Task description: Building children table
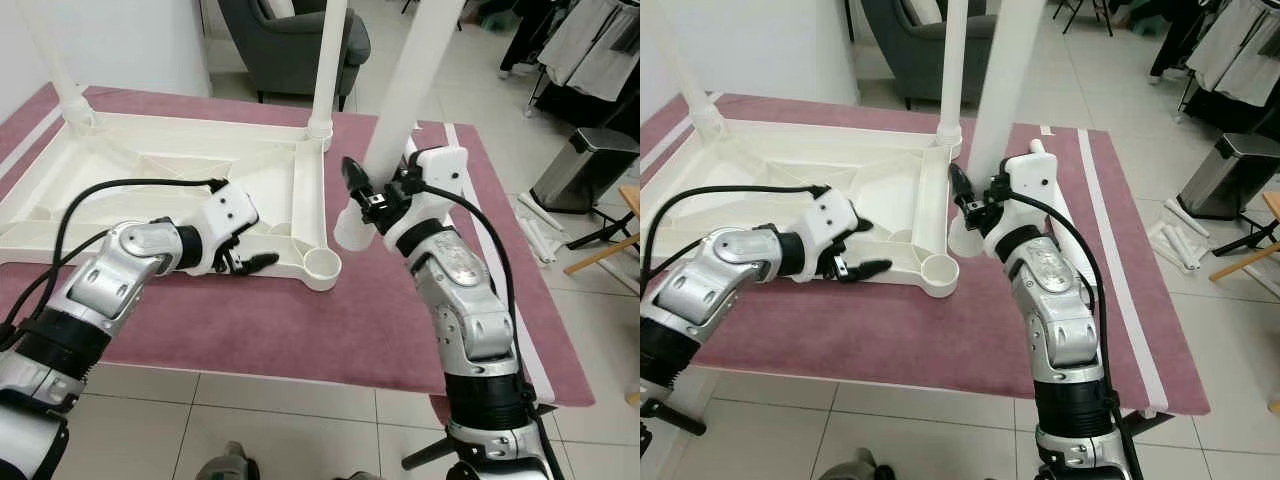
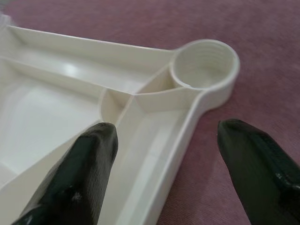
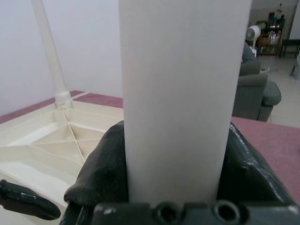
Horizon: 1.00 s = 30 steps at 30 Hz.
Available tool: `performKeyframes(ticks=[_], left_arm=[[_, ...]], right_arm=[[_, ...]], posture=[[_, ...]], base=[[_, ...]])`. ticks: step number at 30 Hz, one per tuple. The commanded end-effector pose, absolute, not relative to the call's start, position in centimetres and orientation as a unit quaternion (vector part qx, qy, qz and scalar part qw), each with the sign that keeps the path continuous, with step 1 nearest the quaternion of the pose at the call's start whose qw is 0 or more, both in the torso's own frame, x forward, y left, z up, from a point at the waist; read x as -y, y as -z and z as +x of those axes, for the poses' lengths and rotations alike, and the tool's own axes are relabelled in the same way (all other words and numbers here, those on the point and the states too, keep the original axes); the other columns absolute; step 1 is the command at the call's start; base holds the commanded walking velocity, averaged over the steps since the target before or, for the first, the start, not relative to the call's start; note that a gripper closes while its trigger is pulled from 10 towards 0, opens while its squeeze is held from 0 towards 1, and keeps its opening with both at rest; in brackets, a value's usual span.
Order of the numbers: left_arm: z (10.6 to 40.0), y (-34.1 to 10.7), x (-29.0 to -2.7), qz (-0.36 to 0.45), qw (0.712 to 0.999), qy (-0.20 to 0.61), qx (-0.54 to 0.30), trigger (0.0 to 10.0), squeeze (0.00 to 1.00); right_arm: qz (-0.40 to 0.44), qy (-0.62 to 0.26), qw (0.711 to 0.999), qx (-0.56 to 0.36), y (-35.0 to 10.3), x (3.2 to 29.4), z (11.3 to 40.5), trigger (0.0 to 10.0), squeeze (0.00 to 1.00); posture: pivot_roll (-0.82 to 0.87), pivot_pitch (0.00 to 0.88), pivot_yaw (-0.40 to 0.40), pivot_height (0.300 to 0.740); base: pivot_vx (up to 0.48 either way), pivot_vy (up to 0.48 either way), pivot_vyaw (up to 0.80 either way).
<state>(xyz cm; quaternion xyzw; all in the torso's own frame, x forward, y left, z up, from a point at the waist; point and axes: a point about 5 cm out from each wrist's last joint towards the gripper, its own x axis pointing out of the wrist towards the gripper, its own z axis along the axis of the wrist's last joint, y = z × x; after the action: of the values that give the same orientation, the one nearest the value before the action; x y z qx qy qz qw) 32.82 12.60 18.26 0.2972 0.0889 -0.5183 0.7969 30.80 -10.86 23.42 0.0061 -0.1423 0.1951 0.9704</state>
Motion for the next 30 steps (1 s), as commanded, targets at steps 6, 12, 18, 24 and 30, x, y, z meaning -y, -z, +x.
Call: performKeyframes(ticks=[6, 12, 18, 24, 30], left_arm=[[32.9, -16.0, -12.2, 0.346, 0.741, 0.562, -0.123, 10.0, 0.00], [34.4, -15.1, -11.8, 0.380, 0.735, 0.547, -0.124, 10.0, 0.00], [36.0, -15.3, -12.0, 0.386, 0.745, 0.526, -0.141, 4.3, 0.00], [36.1, -14.6, -12.9, 0.385, 0.735, 0.533, -0.166, 0.0, 0.00], [35.8, -13.6, -13.4, 0.355, 0.733, 0.551, -0.183, 0.0, 0.00]], right_arm=[[0.013, -0.218, 0.965, 0.144, -23.5, 10.1, 31.1, 10.0, 0.00], [0.020, -0.225, 0.963, 0.147, -23.7, 9.7, 31.0, 10.0, 0.00], [0.024, -0.231, 0.961, 0.148, -23.6, 9.3, 30.3, 10.0, 0.00], [0.027, -0.227, 0.962, 0.147, -23.4, 9.3, 30.2, 10.0, 0.00], [0.030, -0.225, 0.963, 0.145, -23.2, 9.3, 30.1, 10.0, 0.00]], posture=[[0.11, 0.017, -0.004, 0.740], [0.11, 0.023, -0.006, 0.740], [0.09, 0.030, 0.006, 0.740], [0.09, 0.028, 0.011, 0.740], [0.10, 0.028, 0.009, 0.740]], base=[[0.000, 0.000, 0.00], [0.000, 0.000, 0.00], [0.000, 0.000, 0.00], [0.000, 0.000, 0.00], [0.000, 0.000, 0.00]])
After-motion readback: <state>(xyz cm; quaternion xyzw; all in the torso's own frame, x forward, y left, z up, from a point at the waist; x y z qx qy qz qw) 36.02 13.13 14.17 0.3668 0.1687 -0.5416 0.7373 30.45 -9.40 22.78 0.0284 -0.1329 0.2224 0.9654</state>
